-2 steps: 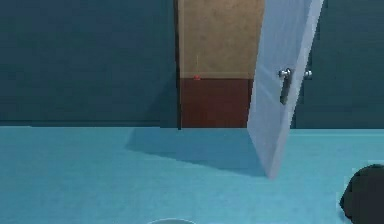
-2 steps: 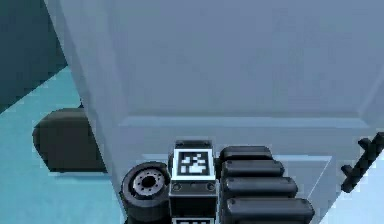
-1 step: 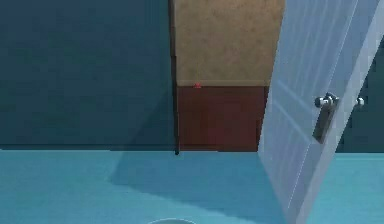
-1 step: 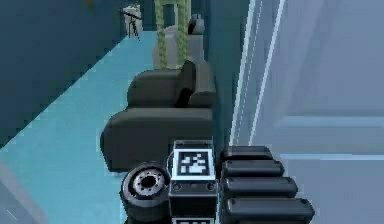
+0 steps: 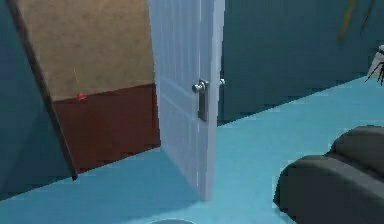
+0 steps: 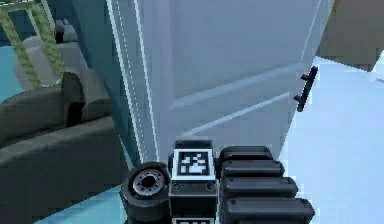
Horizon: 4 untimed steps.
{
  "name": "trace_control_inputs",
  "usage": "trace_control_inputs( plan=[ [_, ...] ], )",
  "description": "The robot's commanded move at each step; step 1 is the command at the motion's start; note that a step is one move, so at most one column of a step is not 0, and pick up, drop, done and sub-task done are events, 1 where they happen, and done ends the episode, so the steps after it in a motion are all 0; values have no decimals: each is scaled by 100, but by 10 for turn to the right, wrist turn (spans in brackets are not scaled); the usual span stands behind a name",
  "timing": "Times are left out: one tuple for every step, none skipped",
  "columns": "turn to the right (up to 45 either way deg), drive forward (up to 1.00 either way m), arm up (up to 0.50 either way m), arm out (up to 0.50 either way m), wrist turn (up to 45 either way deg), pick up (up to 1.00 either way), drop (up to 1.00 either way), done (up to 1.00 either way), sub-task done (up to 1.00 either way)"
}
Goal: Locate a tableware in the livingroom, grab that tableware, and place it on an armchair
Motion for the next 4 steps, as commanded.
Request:
trace_control_inputs(
  plan=[
    [0, 60, 0, 0, 0, 0, 0, 0, 0],
    [450, 0, 0, 0, 0, 0, 0, 0, 0],
    [240, 0, 0, 0, 0, 0, 0, 0, 0],
    [0, 45, 0, 0, 0, 0, 0, 0, 0]
  ],
)
